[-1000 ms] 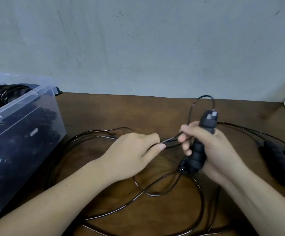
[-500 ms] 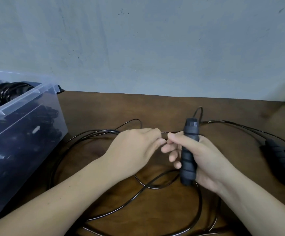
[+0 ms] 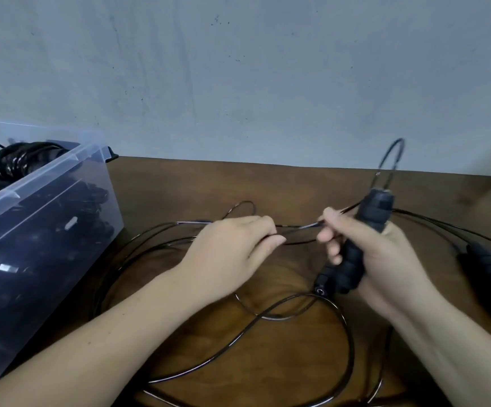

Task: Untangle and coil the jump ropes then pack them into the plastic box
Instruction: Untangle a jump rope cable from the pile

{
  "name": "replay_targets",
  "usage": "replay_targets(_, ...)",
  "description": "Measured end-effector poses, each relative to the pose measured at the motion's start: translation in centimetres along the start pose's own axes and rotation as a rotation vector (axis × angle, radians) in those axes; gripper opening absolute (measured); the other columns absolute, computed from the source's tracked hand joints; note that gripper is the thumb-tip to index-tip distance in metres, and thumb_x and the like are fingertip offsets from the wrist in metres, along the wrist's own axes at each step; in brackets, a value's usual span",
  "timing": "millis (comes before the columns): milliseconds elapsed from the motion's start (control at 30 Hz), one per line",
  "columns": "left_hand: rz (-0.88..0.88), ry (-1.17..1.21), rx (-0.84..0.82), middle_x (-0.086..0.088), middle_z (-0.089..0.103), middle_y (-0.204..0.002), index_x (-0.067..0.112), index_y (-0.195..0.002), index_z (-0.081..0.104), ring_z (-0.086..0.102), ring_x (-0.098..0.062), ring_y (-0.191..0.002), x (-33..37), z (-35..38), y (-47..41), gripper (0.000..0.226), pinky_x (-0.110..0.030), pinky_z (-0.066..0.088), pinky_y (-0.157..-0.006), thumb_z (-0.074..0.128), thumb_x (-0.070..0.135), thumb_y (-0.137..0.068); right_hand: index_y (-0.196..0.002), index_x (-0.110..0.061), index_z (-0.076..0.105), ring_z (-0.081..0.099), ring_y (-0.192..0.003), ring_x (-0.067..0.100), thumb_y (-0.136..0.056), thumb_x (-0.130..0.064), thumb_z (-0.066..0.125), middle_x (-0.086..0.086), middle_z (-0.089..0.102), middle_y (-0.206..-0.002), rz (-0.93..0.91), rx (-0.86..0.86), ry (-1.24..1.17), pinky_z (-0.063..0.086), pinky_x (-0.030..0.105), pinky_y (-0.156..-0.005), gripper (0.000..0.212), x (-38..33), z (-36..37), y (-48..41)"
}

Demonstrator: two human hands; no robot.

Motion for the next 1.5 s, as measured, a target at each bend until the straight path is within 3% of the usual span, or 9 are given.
replay_targets(167, -0.146, -0.007, 0.021, 0.014, 0.054, -0.076, 0.032, -0.089, 0.055, 0.054, -0.009, -0.073, -3.0, -0.8, -0.6, 0.026, -0.028, 0.039, -0.059, 0.050, 0.050, -0.107, -0.109, -0.005, 0.066, 0.051, -0.065, 0.014, -0.096, -0.026, 0.074, 0.007, 0.073, -0.092, 0.010, 0.101, -0.135, 0.045, 0.023, -0.054, 0.025, -1.0, -2.6, -2.0)
replay_targets(333, -0.099, -0.025, 0.036, 0.011, 0.052, -0.077, 0.029, -0.091, 0.058, 0.050, -0.013, -0.068, -1.9, -0.5, -0.4, 0.028, -0.029, 0.040, -0.057, 0.047, 0.049, -0.108, -0.119, -0.003, 0.070, 0.055, -0.069, 0.014, -0.096, -0.032, 0.073, 0.012, 0.079, -0.113, 0.095, 0.019, -0.075, 0.045, 0.025, -0.059, 0.037, 0.4, -1.0, -1.0)
replay_targets(500, 0.059, -0.068, 0.077, 0.008, 0.055, -0.083, 0.024, -0.094, 0.061, 0.053, -0.014, -0.071, 1.1, 0.2, -0.1, 0.032, -0.033, 0.044, -0.057, 0.043, 0.047, -0.108, -0.104, 0.002, 0.075, 0.055, -0.063, 0.018, -0.094, -0.021, 0.075, 0.018, 0.076, -0.095, 0.055, -0.124, 0.036, 0.046, 0.028, -0.057, 0.025, 1.8, 0.8, 0.4)
replay_targets(633, 0.109, -0.095, 0.047, 0.010, 0.051, -0.081, 0.024, -0.094, 0.059, 0.050, -0.011, -0.069, 1.9, 0.8, 0.2, 0.029, -0.027, 0.039, -0.056, 0.043, 0.045, -0.108, -0.095, 0.003, 0.075, 0.058, -0.061, 0.019, -0.094, -0.018, 0.076, 0.015, 0.072, -0.078, 0.001, -0.124, 0.102, 0.049, 0.030, -0.058, 0.021, 2.3, 0.8, 0.7)
replay_targets(767, 0.070, -0.100, 0.027, 0.010, 0.054, -0.080, 0.026, -0.094, 0.060, 0.050, -0.011, -0.067, 0.7, 0.8, 0.0, 0.034, -0.028, 0.037, -0.055, 0.043, 0.052, -0.107, -0.096, 0.003, 0.074, 0.058, -0.063, 0.019, -0.093, -0.015, 0.076, 0.018, 0.074, -0.082, -0.044, -0.090, 0.105, 0.049, 0.029, -0.058, 0.018, 1.6, 0.5, 0.5)
replay_targets(1000, -0.088, -0.054, 0.015, 0.010, 0.055, -0.071, 0.028, -0.086, 0.053, 0.056, -0.018, -0.066, -2.8, -0.5, -0.7, 0.034, -0.039, 0.051, -0.061, 0.045, 0.055, -0.104, -0.106, -0.002, 0.072, 0.052, -0.069, 0.016, -0.098, -0.023, 0.073, 0.008, 0.069, -0.088, -0.023, 0.085, -0.106, 0.046, 0.023, -0.057, 0.022, -0.8, -2.7, -1.7)
replay_targets(1167, -0.006, -0.055, 0.043, 0.009, 0.052, -0.070, 0.026, -0.087, 0.053, 0.051, -0.017, -0.061, -0.9, 0.0, -0.4, 0.035, -0.040, 0.050, -0.056, 0.044, 0.054, -0.105, -0.114, -0.008, 0.075, 0.060, -0.072, 0.015, -0.093, -0.031, 0.076, 0.014, 0.078, -0.104, 0.070, 0.011, -0.075, 0.047, 0.027, -0.061, 0.030, 0.9, -1.2, -1.0)
replay_targets(1367, 0.170, -0.085, 0.056, 0.007, 0.055, -0.074, 0.021, -0.089, 0.060, 0.057, -0.018, -0.065, 2.1, 1.1, 0.0, 0.040, -0.038, 0.048, -0.055, 0.043, 0.051, -0.108, -0.103, 0.002, 0.075, 0.059, -0.065, 0.020, -0.091, -0.021, 0.076, 0.017, 0.072, -0.086, 0.047, -0.148, 0.058, 0.048, 0.029, -0.058, 0.025, 2.0, 0.4, 0.4)
replay_targets(1500, 0.197, -0.100, 0.042, 0.011, 0.050, -0.072, 0.023, -0.089, 0.060, 0.057, -0.018, -0.064, 2.2, 1.2, 0.1, 0.032, -0.032, 0.040, -0.053, 0.046, 0.047, -0.106, -0.091, -0.001, 0.075, 0.059, -0.065, 0.021, -0.093, -0.017, 0.076, 0.018, 0.071, -0.080, 0.034, -0.158, 0.135, 0.049, 0.030, -0.059, 0.016, 2.1, 0.4, 0.4)
Point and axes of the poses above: each hand's wrist, its own y-axis away from the middle knuckle, its own z-axis out of the palm, x = y × z, the point moved 2 cm from there along -y, towards the middle knuckle
